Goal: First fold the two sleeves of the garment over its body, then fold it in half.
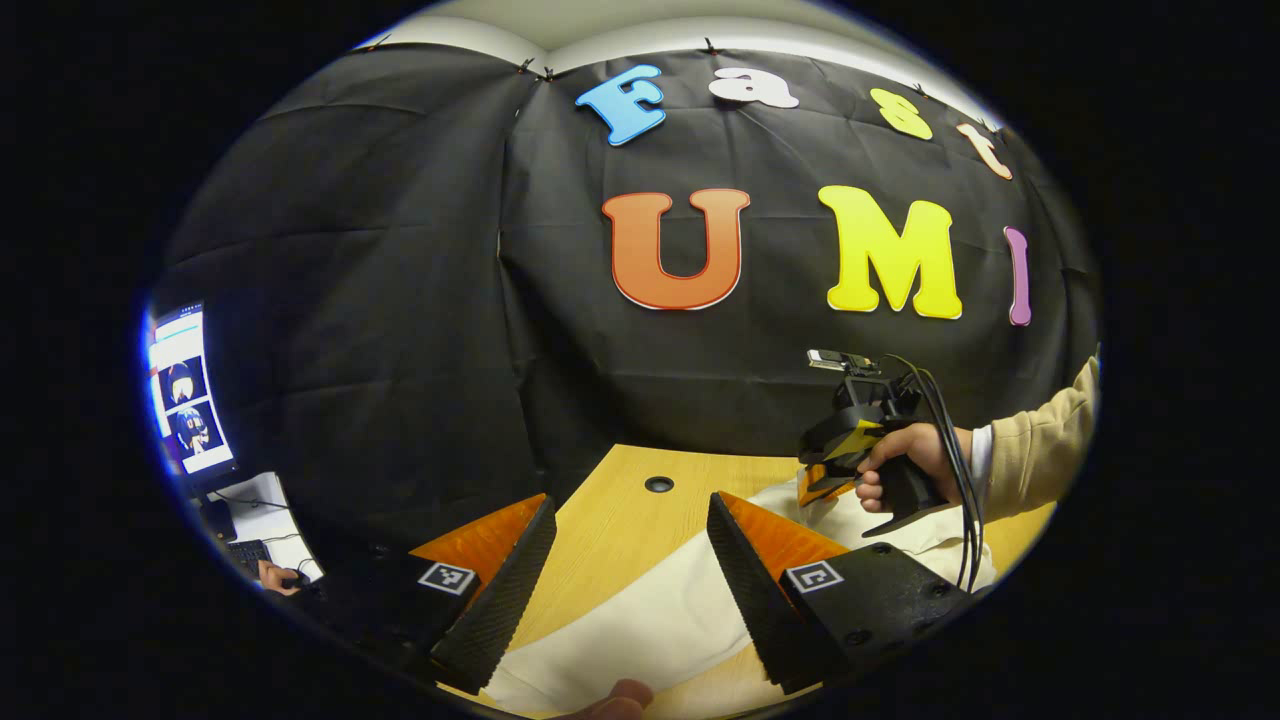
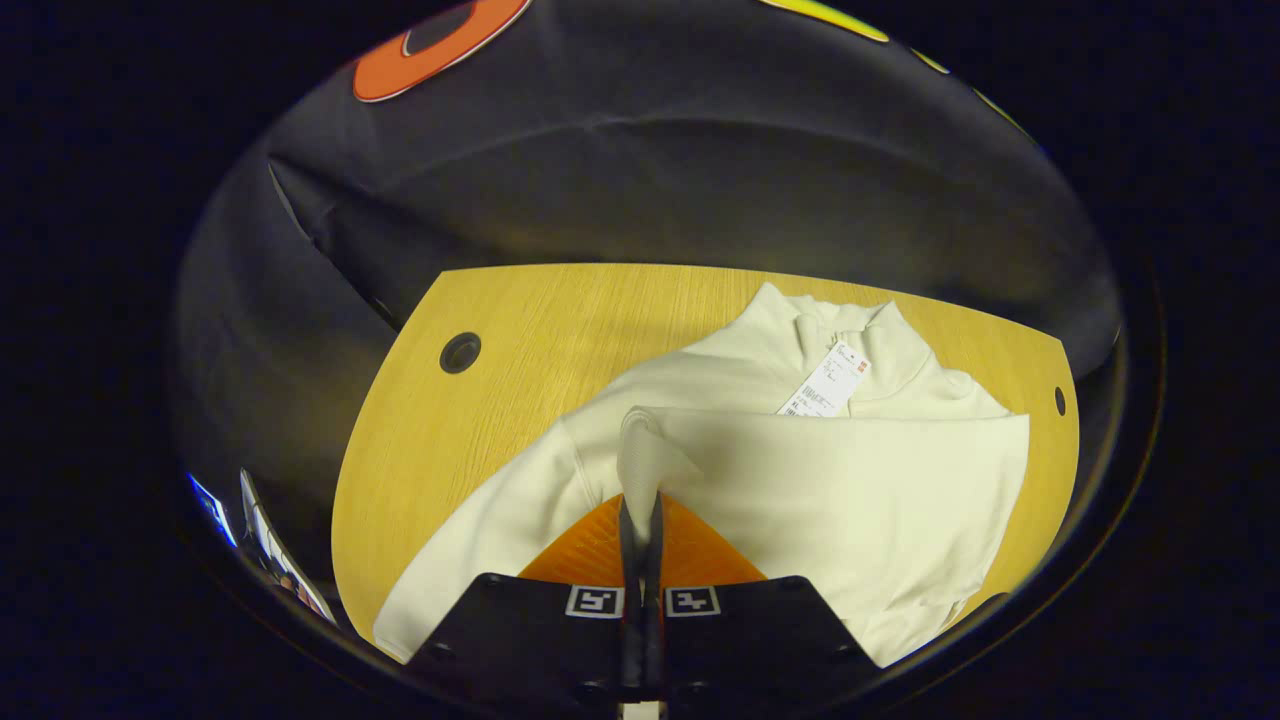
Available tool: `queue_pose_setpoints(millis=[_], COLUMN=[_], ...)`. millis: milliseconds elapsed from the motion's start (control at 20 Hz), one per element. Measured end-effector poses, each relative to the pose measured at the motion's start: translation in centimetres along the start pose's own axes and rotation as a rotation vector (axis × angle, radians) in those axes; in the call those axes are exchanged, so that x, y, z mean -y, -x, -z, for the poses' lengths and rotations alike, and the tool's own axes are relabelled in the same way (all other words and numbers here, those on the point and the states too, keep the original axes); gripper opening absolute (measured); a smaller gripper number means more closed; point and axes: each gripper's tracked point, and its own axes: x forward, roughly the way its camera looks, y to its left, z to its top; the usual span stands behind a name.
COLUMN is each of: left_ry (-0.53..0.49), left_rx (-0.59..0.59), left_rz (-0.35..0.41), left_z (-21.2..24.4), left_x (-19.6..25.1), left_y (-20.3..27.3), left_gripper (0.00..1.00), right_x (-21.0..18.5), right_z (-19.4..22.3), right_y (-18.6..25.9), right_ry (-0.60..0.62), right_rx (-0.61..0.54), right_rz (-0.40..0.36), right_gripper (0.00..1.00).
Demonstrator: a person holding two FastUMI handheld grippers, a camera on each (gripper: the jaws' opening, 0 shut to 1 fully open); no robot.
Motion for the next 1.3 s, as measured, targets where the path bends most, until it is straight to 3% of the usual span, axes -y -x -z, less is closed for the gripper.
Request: queue_pose_setpoints(millis=[50, 100, 150, 200, 250, 350, 400, 500, 800, 1000, 1300], left_ry=[0.009, 0.019, 0.024, 0.028, 0.029, 0.027, 0.021, 0.017, 0.035, 0.070, 0.138], left_rx=[-0.010, -0.020, -0.022, -0.024, -0.027, -0.030, -0.030, -0.040, -0.075, -0.122, -0.203], left_rz=[0.002, 0.002, -0.003, -0.004, -0.006, -0.013, -0.019, -0.033, -0.085, -0.165, -0.330], left_z=[0.3, 0.8, 1.1, 1.1, 1.1, 1.2, 1.2, 1.4, 2.0, 3.5, 7.4], left_x=[0.2, 0.3, 0.4, 0.4, 0.4, 0.6, 0.7, 0.9, 1.3, -0.2, -4.0], left_y=[-0.1, 0.0, 0.1, 0.2, 0.5, 1.0, 1.2, 1.3, 2.0, 1.8, 2.3], left_gripper=[0.97, 0.97, 0.96, 0.97, 0.97, 0.96, 0.96, 0.96, 0.96, 0.97, 0.97], right_x=[-0.5, -0.9, -1.4, -2.4, -2.3, -2.4, -2.3, -2.7, 0.0, 3.7, 11.4], right_z=[0.5, 0.7, 1.2, 0.6, 0.4, -0.2, -0.6, -1.4, -4.4, -6.1, -4.1], right_y=[-0.5, -0.6, -0.4, 0.1, 0.7, 1.9, 2.5, 4.3, 12.9, 21.7, 32.3], right_ry=[-0.007, -0.010, -0.018, -0.033, -0.025, 0.023, 0.043, 0.051, 0.136, 0.165, 0.162], right_rx=[-0.011, -0.016, -0.008, -0.002, 0.008, 0.038, 0.057, 0.106, 0.271, 0.453, 0.629], right_rz=[-0.024, -0.038, -0.070, -0.118, -0.122, -0.116, -0.111, -0.129, -0.116, -0.106, -0.072], right_gripper=[0.00, 0.09, 0.09, 0.23, 0.30, 0.58, 0.80, 0.94, 0.97, 0.97, 0.96])
